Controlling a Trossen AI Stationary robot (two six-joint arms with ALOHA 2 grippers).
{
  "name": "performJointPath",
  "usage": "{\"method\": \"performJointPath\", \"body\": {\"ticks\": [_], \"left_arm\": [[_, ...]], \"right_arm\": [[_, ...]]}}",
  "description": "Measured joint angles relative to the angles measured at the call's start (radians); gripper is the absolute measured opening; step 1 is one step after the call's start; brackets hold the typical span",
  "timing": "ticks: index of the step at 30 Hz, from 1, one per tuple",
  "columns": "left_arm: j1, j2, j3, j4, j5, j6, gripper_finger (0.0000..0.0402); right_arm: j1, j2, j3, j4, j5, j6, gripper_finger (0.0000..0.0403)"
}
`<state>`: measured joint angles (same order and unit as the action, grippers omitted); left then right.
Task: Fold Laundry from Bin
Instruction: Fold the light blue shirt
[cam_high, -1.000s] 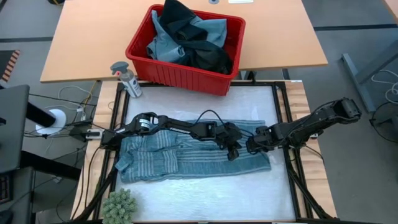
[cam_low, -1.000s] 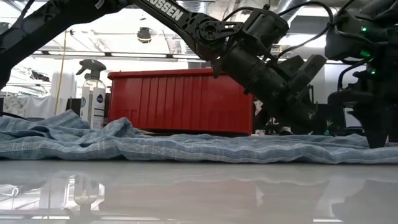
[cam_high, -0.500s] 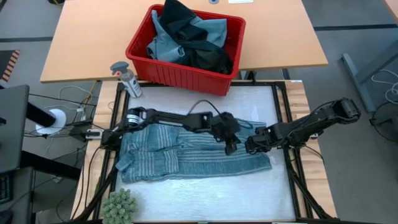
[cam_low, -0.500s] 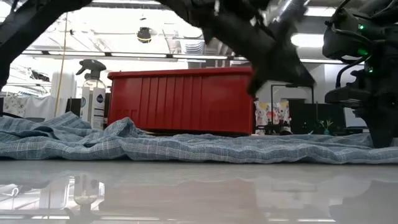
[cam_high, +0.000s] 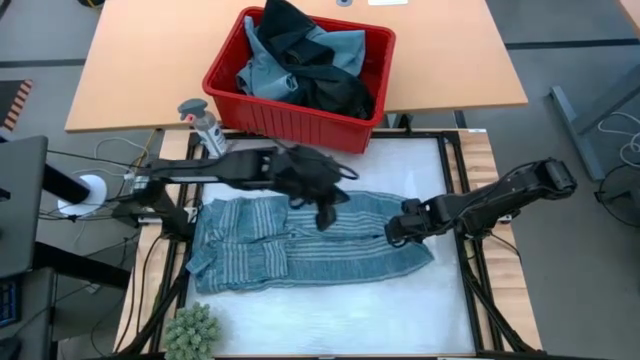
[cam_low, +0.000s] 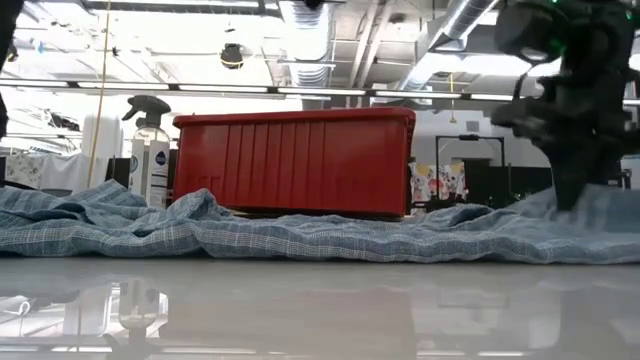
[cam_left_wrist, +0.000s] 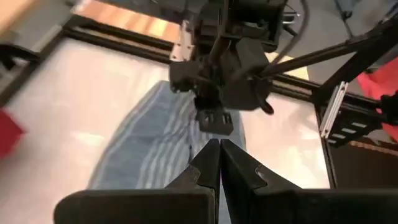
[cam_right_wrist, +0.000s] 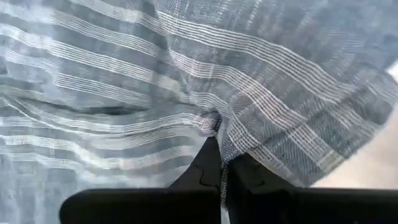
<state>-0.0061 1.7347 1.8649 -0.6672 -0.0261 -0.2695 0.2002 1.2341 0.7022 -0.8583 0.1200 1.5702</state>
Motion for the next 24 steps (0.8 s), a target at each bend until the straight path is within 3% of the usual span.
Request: {"method": "performJointPath", "body": {"ticks": [6,12,18,24], "left_arm": [[-0.043,-0.102,0.000,-0.167,-0.076,-0.004,0.0000],[-0.097,-0.158,0.000,-0.226,-0.140,-0.010,0.0000],[-0.130,-0.169,0.000,-0.253,-0.150,-0.029,0.0000],[-0.159,-0.181,0.000,-0.297,-0.147,-0.050,0.0000]], "right_arm": [[-0.007,-0.001,0.125,-0.091,0.042,-0.001,0.0023],[-0.016,0.020,0.195,-0.088,0.069,-0.018,0.0023],[-0.046,0.139,0.299,-0.026,0.065,-0.124,0.0023],[-0.069,0.316,0.516,-0.026,0.057,-0.269,0.0023]]}}
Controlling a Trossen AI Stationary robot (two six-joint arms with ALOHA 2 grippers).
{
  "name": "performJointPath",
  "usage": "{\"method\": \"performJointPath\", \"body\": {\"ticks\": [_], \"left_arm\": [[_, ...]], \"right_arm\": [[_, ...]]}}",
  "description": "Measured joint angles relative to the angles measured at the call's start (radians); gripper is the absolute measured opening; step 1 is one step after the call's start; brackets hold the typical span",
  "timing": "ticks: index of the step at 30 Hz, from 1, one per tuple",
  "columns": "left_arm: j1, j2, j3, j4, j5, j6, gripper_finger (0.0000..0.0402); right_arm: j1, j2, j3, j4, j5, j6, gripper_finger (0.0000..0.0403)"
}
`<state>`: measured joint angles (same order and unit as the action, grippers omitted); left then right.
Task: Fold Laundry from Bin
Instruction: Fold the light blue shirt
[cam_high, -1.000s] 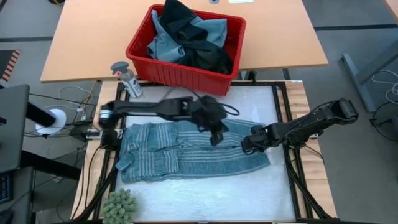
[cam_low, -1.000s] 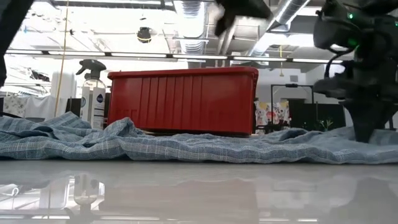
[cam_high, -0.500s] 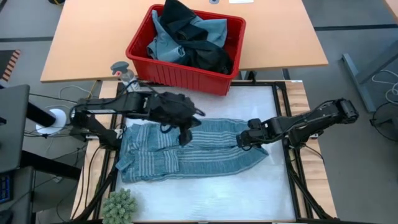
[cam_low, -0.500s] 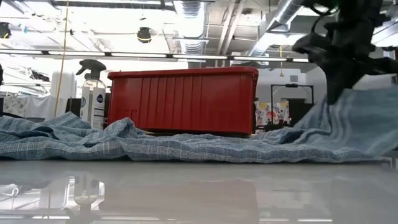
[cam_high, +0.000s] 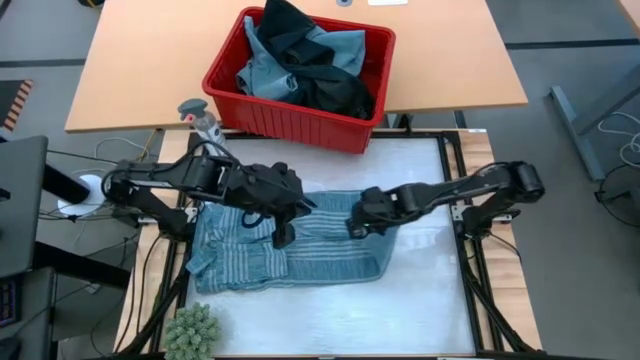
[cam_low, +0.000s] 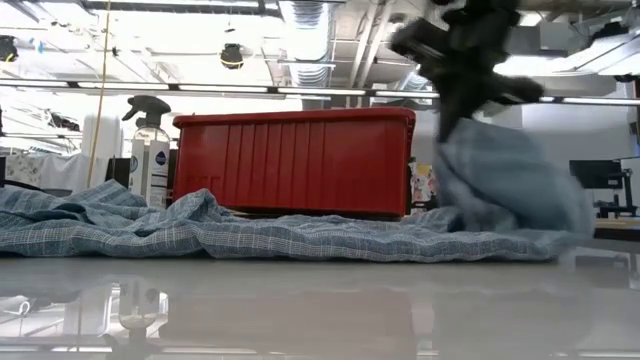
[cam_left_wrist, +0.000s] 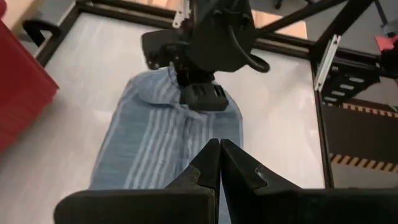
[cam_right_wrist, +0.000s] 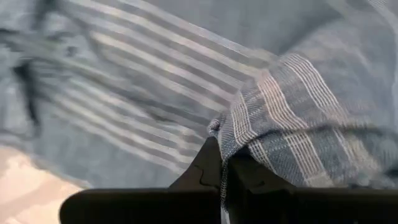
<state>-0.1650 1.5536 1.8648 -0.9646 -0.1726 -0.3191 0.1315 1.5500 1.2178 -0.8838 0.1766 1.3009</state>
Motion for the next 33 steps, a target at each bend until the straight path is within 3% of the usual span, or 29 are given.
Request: {"method": "performJointPath", "body": {"ticks": [19,26,33], "left_arm": [[-0.063,-0.036,0.000,-0.080,-0.082,-0.040,0.0000],[-0.070,-0.036,0.000,-0.082,-0.091,-0.041,0.0000],[-0.077,-0.036,0.000,-0.085,-0.098,-0.041,0.0000]], "right_arm": [[-0.095,0.610,0.702,-0.091,-0.241,-0.432,0.0023],[-0.079,0.680,0.848,-0.146,-0.265,-0.445,0.0023],[-0.066,0.681,0.858,-0.125,-0.284,-0.430,0.0023]]}}
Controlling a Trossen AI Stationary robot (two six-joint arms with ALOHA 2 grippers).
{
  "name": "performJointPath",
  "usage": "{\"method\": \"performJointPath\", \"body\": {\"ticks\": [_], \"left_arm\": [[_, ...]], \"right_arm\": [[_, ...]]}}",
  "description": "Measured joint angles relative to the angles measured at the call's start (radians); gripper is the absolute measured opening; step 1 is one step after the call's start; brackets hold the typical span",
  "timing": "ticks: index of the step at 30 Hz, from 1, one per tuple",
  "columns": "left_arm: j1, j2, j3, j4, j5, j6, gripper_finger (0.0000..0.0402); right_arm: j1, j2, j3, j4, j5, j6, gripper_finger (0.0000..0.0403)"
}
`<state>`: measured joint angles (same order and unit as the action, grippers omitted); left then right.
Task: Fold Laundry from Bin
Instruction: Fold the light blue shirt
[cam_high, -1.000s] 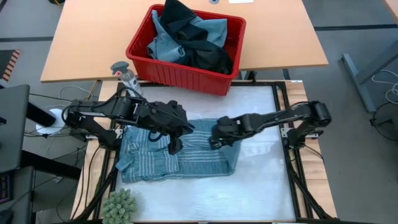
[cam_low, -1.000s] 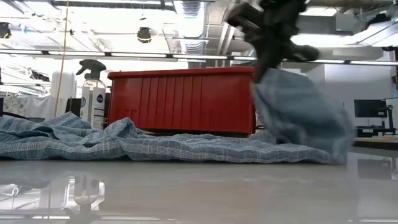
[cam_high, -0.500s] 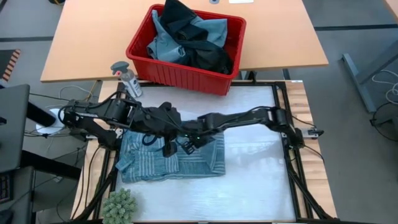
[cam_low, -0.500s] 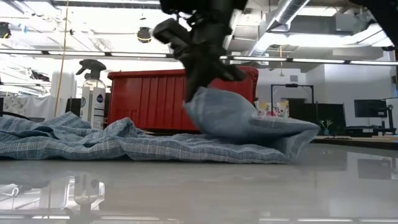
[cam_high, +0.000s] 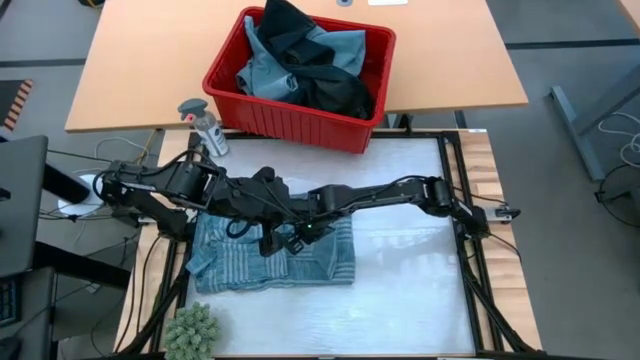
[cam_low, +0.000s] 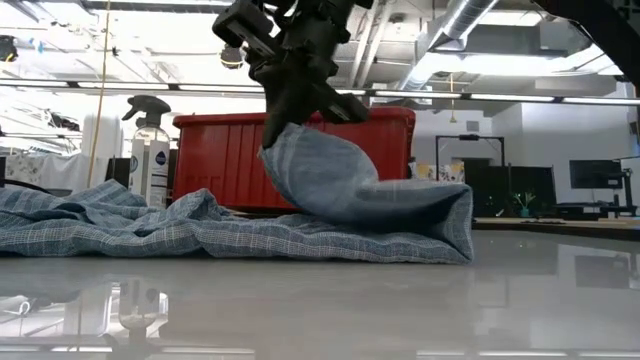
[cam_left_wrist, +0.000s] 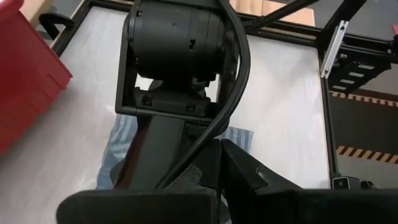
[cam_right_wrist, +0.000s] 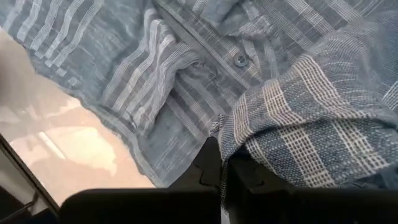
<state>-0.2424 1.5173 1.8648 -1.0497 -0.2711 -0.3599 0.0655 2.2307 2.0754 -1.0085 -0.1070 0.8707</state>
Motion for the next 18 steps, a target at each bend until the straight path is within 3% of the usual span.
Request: {"method": "performJointPath", "body": {"ticks": [4,18], "left_arm": [[0.000,0.000,0.000,0.001,-0.001,0.000,0.0000],[0.000,0.000,0.000,0.001,-0.002,-0.002,0.0000]], "right_arm": [[-0.002,0.000,-0.011,0.040,0.000,-0.005,0.0028],[0.006,-0.001,-0.020,0.098,-0.025,-0.115,0.0202]]}}
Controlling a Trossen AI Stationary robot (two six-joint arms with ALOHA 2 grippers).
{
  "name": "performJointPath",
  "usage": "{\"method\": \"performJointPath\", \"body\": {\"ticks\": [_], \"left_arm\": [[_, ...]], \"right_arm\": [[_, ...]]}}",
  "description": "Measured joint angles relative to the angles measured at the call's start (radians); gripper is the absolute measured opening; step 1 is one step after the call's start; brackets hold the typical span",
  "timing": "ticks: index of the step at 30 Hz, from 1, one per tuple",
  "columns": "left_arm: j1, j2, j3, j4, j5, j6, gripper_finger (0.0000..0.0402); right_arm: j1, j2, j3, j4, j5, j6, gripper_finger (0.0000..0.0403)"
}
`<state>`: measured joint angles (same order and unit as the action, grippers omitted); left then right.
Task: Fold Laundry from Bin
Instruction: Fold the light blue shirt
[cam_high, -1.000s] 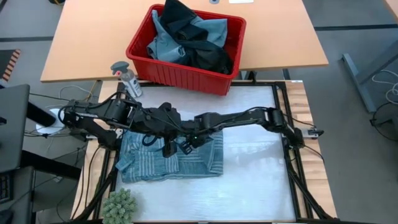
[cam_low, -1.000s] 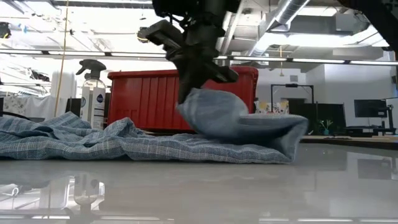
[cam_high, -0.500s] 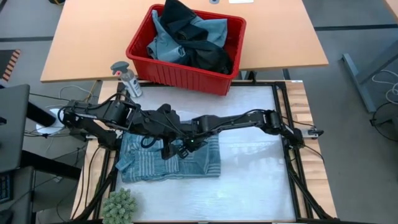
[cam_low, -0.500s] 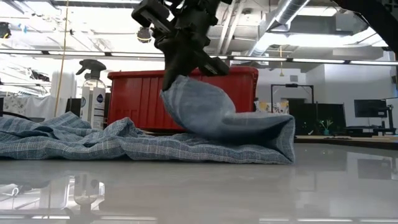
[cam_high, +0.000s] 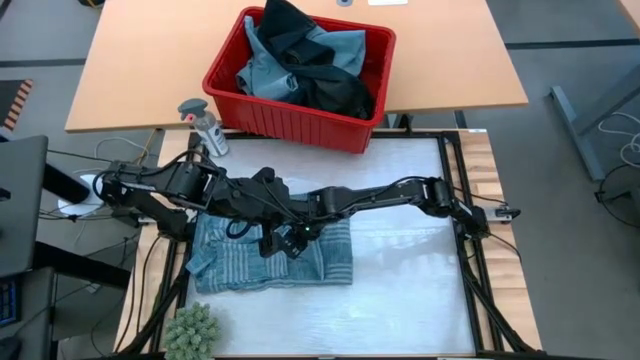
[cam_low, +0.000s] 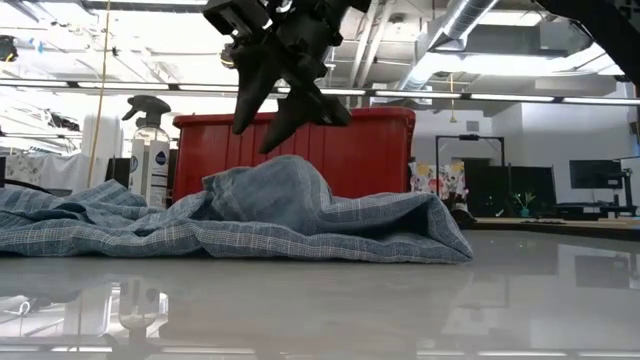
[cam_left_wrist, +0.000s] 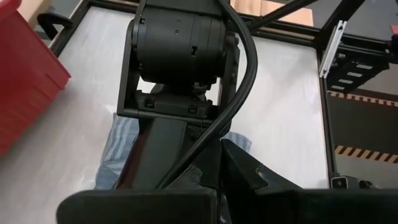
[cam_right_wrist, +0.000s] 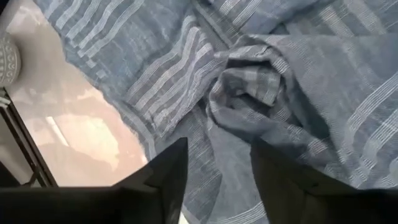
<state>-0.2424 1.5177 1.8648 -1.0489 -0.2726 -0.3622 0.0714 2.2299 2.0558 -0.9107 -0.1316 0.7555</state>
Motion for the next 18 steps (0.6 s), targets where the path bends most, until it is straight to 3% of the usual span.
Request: {"method": "performJointPath", "body": {"ticks": [5,11,14,18], "left_arm": [[-0.006,0.000,0.000,0.000,-0.004,-0.002,0.0000],[-0.047,-0.005,0.001,-0.019,0.003,-0.025,0.0000],[-0.081,-0.047,-0.001,-0.036,-0.068,-0.094,0.0000],[-0.152,-0.144,0.000,-0.044,-0.197,-0.154,0.0000]], "right_arm": [[0.010,-0.061,-0.001,-0.049,0.039,-0.041,0.0226],[0.067,-0.138,-0.001,-0.362,0.392,-0.144,0.0223],[0.040,-0.141,-0.042,-0.384,0.348,-0.092,0.0224],[-0.016,-0.135,-0.158,-0.234,0.336,-0.041,0.0233]]}}
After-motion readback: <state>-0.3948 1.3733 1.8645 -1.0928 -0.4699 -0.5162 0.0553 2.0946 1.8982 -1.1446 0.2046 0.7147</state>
